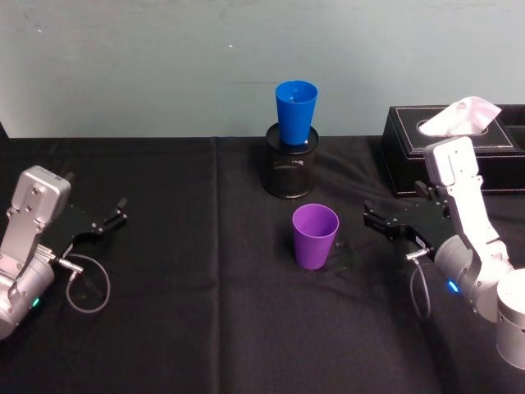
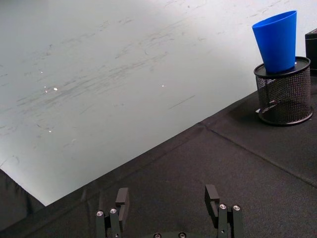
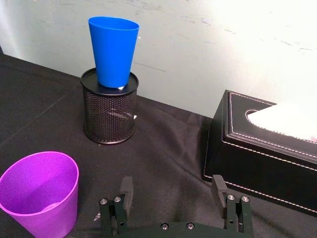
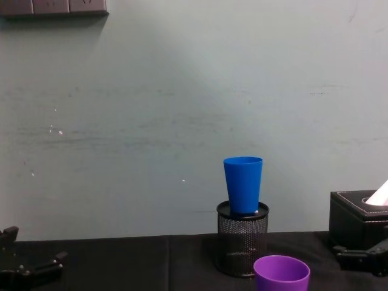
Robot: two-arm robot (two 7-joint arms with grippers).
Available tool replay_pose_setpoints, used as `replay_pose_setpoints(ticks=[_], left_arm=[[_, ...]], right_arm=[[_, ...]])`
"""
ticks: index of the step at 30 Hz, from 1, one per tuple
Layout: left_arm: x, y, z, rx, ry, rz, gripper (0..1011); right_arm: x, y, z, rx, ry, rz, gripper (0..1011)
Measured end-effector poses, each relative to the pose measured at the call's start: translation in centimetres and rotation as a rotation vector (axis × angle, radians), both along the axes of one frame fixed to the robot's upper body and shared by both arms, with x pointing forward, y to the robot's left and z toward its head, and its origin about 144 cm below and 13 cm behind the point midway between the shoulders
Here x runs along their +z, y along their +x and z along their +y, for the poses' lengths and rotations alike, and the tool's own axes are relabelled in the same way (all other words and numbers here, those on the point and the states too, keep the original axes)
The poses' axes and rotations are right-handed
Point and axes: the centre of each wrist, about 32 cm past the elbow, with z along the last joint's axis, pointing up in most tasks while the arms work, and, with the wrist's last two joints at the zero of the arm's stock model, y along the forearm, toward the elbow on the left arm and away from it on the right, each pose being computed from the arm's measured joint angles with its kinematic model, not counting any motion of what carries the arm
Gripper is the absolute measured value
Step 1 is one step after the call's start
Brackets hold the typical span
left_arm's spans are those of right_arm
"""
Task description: Pick up one cup with a gripper and tap it against the other cup.
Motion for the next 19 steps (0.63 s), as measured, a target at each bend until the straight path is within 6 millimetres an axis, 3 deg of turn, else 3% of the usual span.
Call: replay_pose_setpoints(ticks=[19], left_arm=[[0.0, 0.0, 0.0, 0.0, 0.0, 0.0, 1000]], right_arm=[[0.02, -0.03, -0.02, -0.001, 0.001, -0.001, 1003]])
